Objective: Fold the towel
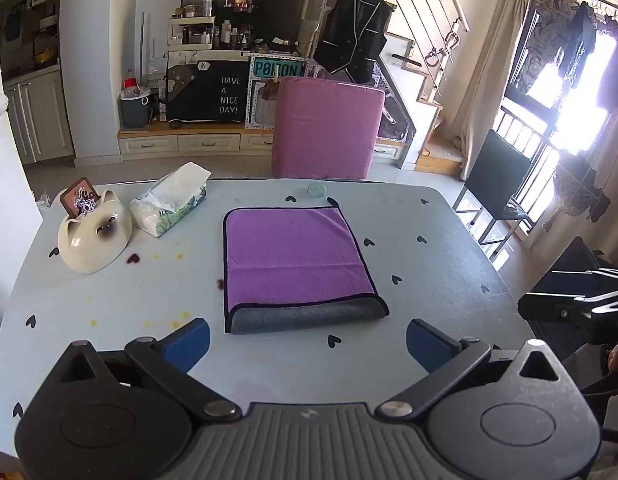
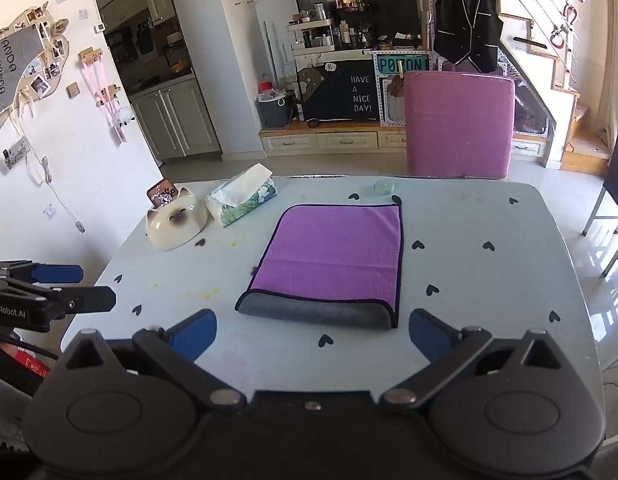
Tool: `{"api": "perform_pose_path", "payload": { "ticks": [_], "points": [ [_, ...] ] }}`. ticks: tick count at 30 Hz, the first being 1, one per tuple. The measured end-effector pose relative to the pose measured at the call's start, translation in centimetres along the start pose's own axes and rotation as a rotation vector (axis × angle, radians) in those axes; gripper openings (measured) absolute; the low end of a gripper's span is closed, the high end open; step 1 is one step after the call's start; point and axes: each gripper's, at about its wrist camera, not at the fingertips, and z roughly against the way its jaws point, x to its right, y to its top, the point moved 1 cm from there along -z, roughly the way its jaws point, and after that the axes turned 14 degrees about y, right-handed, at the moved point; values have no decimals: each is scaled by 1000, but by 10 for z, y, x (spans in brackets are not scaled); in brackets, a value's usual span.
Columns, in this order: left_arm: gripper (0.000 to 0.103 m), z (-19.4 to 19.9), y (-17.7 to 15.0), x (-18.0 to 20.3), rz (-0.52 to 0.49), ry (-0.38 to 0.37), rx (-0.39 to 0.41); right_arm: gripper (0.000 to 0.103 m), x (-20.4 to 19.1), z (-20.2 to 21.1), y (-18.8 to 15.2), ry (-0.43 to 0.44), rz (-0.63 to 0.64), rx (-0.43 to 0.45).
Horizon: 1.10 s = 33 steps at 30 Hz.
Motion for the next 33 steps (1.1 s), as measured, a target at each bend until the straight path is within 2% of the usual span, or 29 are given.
{"api": "perform_pose_path", "payload": {
  "ticks": [33],
  "points": [
    [103, 0, 0, 0, 2, -2, 6, 102, -1, 2, -3, -2, 1, 2]
  ]
}}
